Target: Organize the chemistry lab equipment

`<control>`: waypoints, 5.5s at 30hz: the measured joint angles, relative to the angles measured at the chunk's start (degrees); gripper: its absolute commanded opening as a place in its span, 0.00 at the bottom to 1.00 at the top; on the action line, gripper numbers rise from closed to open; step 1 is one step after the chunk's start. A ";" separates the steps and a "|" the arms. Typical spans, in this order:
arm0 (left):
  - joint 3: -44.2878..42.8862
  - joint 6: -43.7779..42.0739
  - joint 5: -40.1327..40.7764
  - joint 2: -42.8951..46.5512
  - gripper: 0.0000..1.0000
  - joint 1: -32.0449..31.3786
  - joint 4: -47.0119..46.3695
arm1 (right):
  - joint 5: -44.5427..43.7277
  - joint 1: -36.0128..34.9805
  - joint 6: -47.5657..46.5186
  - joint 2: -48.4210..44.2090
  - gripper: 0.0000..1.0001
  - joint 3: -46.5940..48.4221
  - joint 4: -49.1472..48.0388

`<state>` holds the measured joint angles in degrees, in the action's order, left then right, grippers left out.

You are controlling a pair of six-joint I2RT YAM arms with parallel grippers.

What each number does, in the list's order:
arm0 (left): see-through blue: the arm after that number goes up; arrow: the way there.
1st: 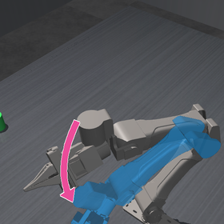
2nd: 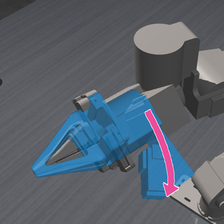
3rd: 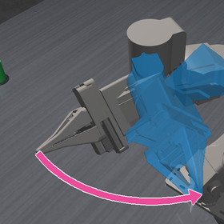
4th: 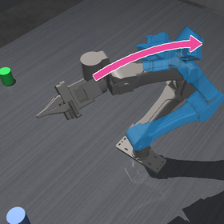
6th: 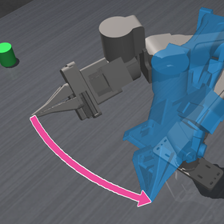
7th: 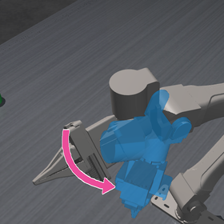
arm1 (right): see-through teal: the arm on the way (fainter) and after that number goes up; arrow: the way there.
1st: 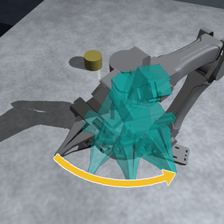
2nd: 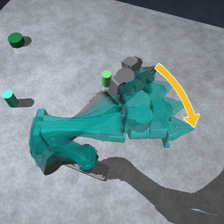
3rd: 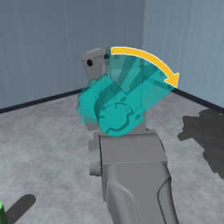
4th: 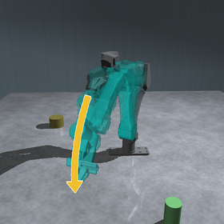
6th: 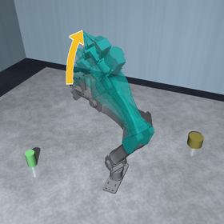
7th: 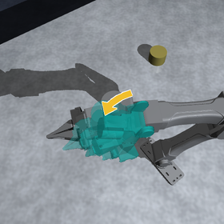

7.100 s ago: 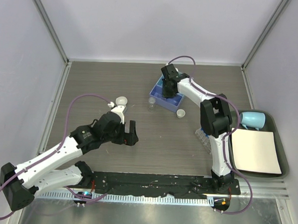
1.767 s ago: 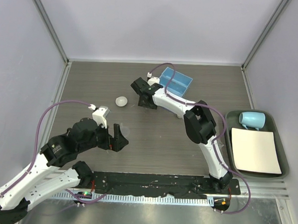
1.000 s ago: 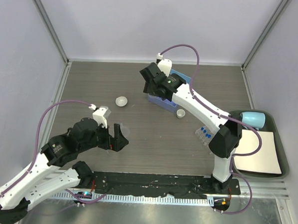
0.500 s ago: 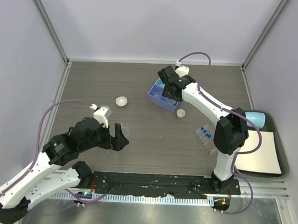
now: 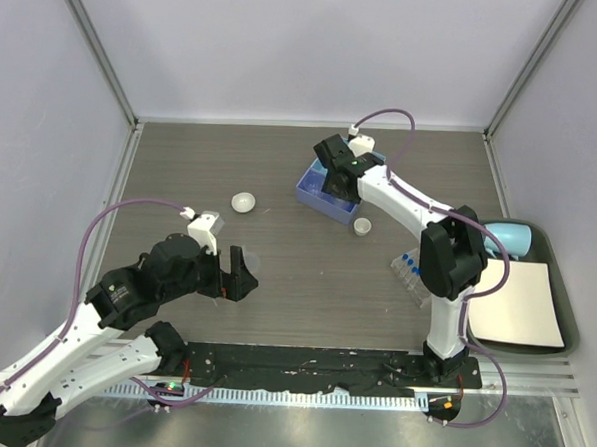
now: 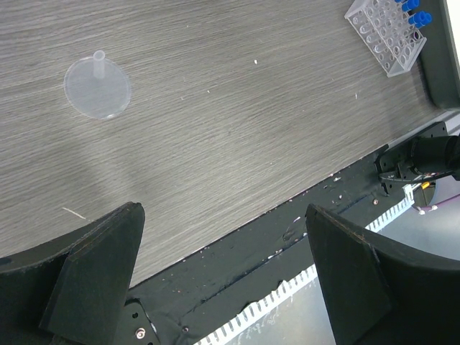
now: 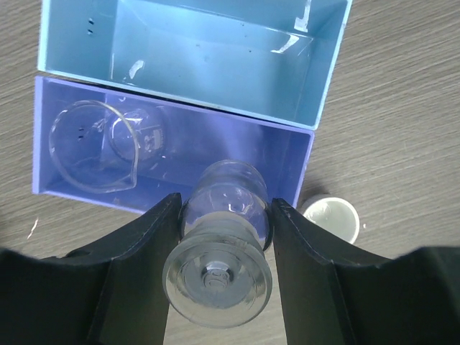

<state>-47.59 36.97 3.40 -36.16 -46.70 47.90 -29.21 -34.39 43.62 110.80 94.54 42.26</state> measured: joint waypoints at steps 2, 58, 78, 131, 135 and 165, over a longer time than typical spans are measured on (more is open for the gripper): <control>0.00 0.00 0.00 0.00 1.00 0.00 0.00 | 0.02 0.17 0.11 1.14 0.21 -0.46 -1.14; 0.00 -0.07 -0.02 -0.50 1.00 0.00 0.00 | -4.17 -0.76 -0.50 2.82 0.72 5.44 -1.14; 0.00 0.04 -0.02 0.92 1.00 0.00 0.07 | 4.72 -13.40 -3.23 5.73 0.72 8.00 -14.34; 0.00 0.00 -0.04 0.76 1.00 0.00 0.37 | 18.23 -13.38 7.23 27.06 0.01 11.02 -35.32; 0.00 0.00 -0.04 0.66 1.00 0.00 0.39 | 18.25 -13.38 7.08 27.04 0.01 10.97 -35.39; 0.00 0.04 0.00 -0.52 1.00 0.00 0.39 | 13.77 7.10 -3.28 -5.07 0.01 -8.00 -24.06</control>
<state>-47.59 37.01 3.40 -36.69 -46.70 48.29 -15.44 -27.29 40.34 105.73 86.54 18.20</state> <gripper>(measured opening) 0.996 0.061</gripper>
